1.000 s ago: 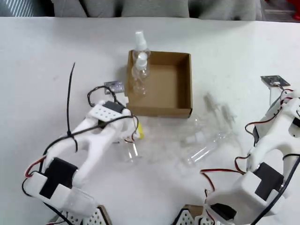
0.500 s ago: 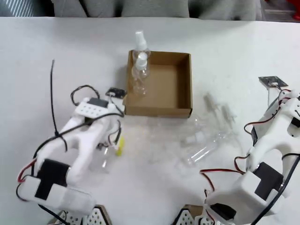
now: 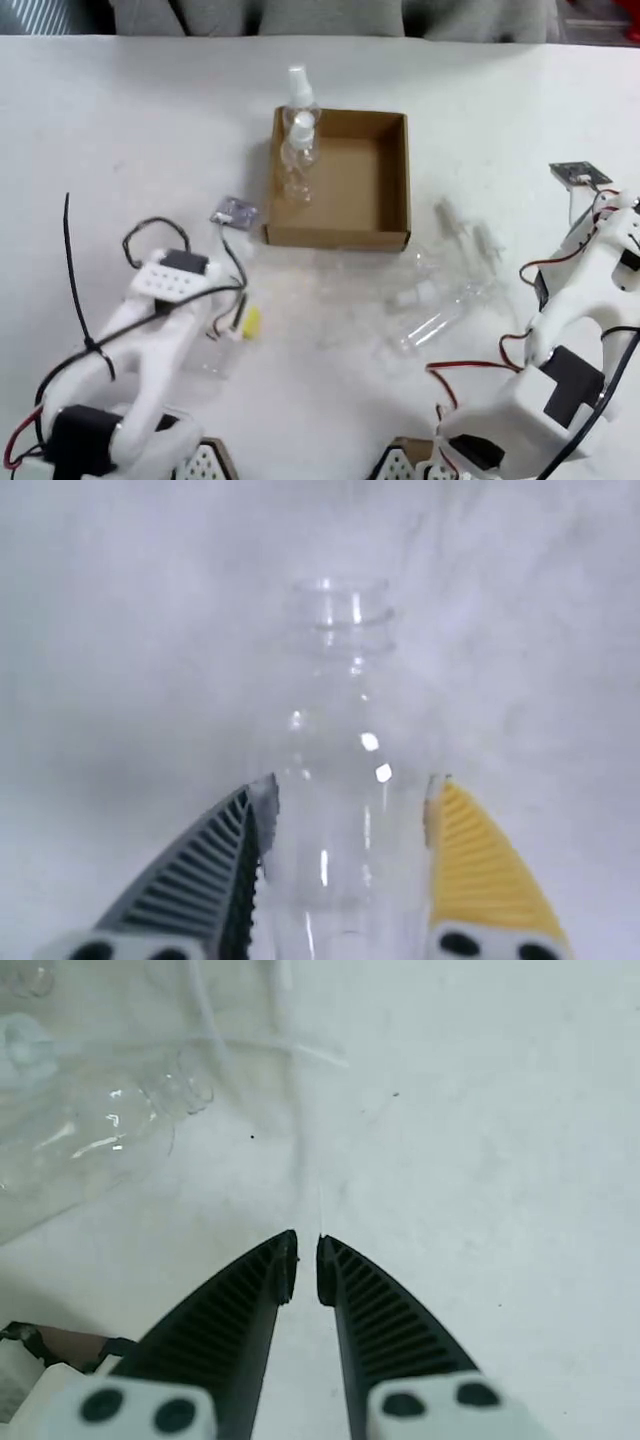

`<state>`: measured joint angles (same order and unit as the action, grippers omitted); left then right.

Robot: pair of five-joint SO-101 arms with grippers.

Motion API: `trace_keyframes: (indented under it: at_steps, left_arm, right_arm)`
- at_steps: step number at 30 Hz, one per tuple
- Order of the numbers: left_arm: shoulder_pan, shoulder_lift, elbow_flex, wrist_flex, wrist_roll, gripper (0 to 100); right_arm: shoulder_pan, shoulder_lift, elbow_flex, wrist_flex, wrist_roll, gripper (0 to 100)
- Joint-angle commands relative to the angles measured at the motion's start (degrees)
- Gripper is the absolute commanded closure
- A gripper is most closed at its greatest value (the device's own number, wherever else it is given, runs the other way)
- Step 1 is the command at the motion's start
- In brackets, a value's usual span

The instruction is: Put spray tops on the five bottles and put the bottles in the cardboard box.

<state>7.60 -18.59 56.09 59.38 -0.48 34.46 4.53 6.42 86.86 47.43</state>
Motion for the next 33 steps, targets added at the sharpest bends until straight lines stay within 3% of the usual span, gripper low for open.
trace_keyframes:
  at_steps: [1,6,11,17,33]
  left_arm:
    - [-2.42,2.07,-5.10,3.43,-0.44,70]
    - [-5.58,3.12,-7.82,4.84,-1.05,69]
    - [-7.16,3.12,-11.08,5.19,-6.59,72]
    - [-6.81,3.65,-13.63,5.01,-5.71,75]
    - [-6.73,6.02,-13.45,4.31,-5.71,69]
  right_arm:
    - [-0.13,-0.48,-0.35,-0.31,-0.53,98.1]
    - [-0.13,-0.48,-0.26,-0.31,-0.53,98.1]
    - [-0.22,-0.40,-0.26,-0.13,-0.53,98.1]
    - [-0.22,-0.40,-0.26,-0.04,-0.53,98.1]
    - [-0.13,-0.40,-0.26,-0.04,-0.53,98.1]
